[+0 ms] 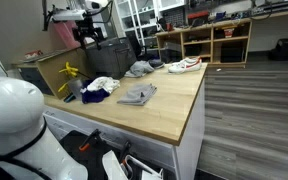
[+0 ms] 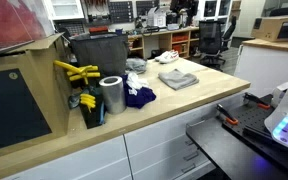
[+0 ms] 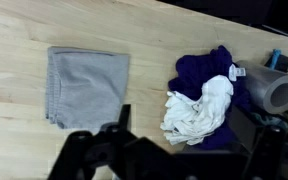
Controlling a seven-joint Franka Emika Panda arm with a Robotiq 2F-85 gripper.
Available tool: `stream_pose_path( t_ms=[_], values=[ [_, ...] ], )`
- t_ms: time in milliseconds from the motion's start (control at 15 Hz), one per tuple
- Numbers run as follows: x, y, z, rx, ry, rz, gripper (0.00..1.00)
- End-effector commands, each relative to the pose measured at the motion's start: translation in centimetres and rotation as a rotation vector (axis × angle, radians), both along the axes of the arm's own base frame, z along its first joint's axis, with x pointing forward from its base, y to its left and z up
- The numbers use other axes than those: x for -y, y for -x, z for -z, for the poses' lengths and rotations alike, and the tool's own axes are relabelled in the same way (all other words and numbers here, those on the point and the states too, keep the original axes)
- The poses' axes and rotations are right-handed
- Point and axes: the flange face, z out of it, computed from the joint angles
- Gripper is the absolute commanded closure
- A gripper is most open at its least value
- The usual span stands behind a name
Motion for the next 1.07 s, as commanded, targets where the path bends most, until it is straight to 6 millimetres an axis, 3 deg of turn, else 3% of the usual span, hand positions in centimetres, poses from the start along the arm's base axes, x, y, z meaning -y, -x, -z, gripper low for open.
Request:
stream_pose_path(
  t_ms=[0, 667, 800, 1000],
  values=[
    [0.0, 0.0, -0.1, -0.001, 0.000, 0.000, 0.00],
    [0.0, 0.0, -0.1, -0.001, 0.000, 0.000, 0.00],
    [0.8, -0.2, -0.1, -0.003, -0.004, 0.008, 0.00],
    [3.7, -1.3, -0.2, 0.010, -0.006, 0.067, 0.00]
  ],
)
